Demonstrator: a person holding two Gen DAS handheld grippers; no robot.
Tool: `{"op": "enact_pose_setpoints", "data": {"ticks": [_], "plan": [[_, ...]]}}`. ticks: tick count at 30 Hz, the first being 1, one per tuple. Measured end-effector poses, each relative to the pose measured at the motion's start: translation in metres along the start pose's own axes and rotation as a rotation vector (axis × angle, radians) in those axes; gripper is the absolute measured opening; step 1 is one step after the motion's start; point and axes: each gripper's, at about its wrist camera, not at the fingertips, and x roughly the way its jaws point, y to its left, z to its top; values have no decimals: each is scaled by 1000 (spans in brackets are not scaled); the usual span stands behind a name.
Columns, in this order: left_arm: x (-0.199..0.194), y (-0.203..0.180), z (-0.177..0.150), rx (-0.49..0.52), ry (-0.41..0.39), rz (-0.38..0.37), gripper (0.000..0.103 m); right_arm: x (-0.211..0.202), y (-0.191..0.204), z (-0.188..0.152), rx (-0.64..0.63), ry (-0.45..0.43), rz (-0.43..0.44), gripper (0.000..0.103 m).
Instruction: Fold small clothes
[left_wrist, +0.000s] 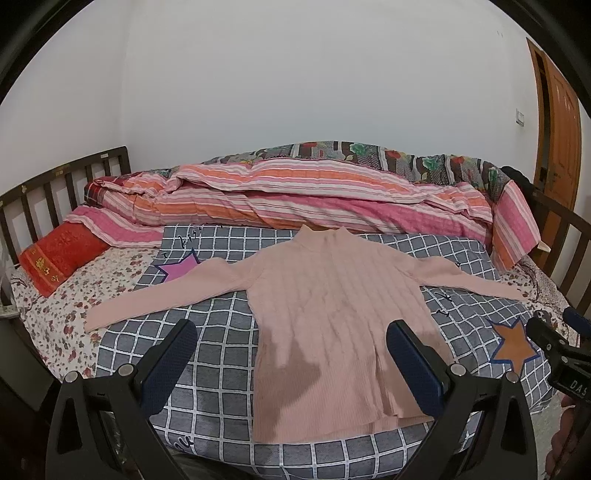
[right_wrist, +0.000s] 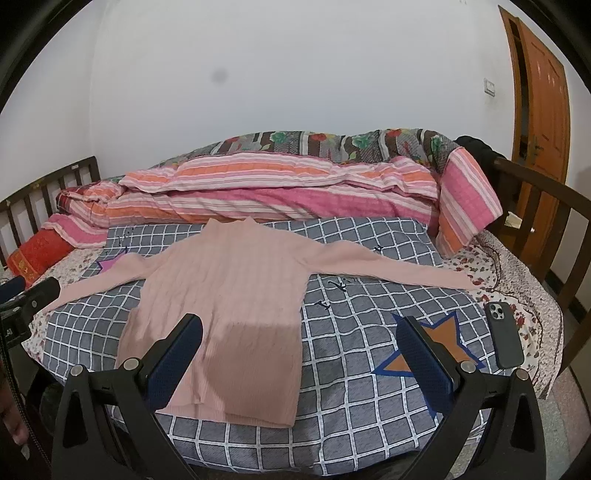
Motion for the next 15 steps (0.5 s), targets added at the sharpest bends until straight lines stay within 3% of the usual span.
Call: {"op": "enact_pose_setpoints", "data": {"ticks": [4, 15], "plan": [[2, 2, -3, 5, 0, -2, 103, 6, -1, 0, 9, 16, 16, 99], [29, 16, -6, -31, 1, 11, 103, 28, -5, -2, 11, 58, -47, 101]]}}
